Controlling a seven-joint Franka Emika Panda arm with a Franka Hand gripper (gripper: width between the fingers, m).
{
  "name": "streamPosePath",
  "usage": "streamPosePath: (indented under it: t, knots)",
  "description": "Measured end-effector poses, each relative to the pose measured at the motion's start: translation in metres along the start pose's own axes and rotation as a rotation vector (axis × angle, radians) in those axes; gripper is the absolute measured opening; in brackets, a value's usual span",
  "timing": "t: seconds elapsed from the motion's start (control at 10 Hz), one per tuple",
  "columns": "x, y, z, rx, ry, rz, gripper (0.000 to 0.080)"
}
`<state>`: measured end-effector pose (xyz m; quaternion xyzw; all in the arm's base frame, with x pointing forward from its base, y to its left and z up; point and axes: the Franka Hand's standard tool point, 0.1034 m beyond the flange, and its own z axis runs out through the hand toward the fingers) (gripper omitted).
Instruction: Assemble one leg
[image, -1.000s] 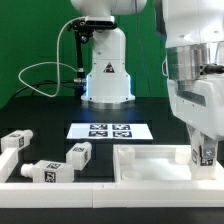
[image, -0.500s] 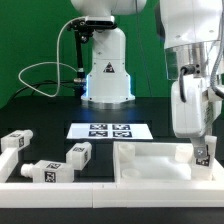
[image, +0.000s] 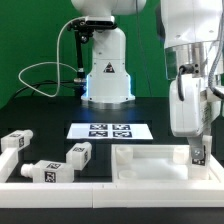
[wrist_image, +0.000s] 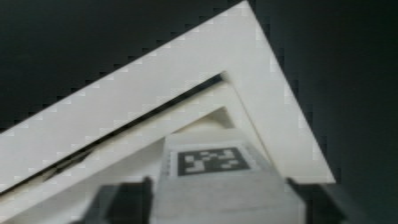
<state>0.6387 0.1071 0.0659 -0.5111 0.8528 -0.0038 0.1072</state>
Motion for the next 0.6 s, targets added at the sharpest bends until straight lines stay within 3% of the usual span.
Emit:
streamPosePath:
  t: [0.1,0.2,0.4,0.6]
  knots:
    - [-0.001,0.0,-0.001,0.001,-0.002,-0.015,0.0539]
    - [-0.009,-0.002,-0.015,0.006,-0.019,-0.062,0.0615]
    - [-0.02,-0.011,-0.051,0.034,-0.063,-0.098,0.0642]
    - [-0.02,-0.012,-0.049,0.028,-0.062,-0.096,0.0648]
